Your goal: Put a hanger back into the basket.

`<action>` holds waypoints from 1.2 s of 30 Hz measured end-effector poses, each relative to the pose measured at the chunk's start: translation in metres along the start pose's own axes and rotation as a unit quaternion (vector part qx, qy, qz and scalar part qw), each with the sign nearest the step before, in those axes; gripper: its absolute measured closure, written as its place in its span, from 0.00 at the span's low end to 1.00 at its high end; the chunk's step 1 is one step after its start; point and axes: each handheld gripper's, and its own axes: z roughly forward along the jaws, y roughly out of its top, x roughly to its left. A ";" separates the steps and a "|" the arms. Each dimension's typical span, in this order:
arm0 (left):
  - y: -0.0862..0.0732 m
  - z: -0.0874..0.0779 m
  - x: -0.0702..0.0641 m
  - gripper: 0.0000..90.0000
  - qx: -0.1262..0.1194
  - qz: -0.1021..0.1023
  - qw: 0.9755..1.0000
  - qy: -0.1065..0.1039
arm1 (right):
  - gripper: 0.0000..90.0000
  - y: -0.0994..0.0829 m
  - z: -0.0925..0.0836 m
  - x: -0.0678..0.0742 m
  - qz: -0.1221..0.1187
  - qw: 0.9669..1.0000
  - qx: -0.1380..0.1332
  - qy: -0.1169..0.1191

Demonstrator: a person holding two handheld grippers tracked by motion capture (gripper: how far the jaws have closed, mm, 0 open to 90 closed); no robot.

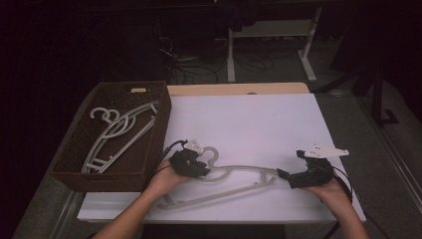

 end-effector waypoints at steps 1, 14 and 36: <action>0.000 0.001 -0.001 0.80 -0.003 0.002 1.000 0.004 | 0.00 0.000 0.000 0.000 0.000 1.000 0.000 0.000; 0.023 0.009 -0.004 0.91 -0.007 0.005 1.000 -0.003 | 0.00 0.002 -0.002 0.000 0.000 1.000 -0.006 -0.001; 0.071 0.050 0.011 0.83 -0.040 -0.020 0.999 -0.026 | 0.00 0.002 -0.003 -0.002 0.002 1.000 -0.009 0.000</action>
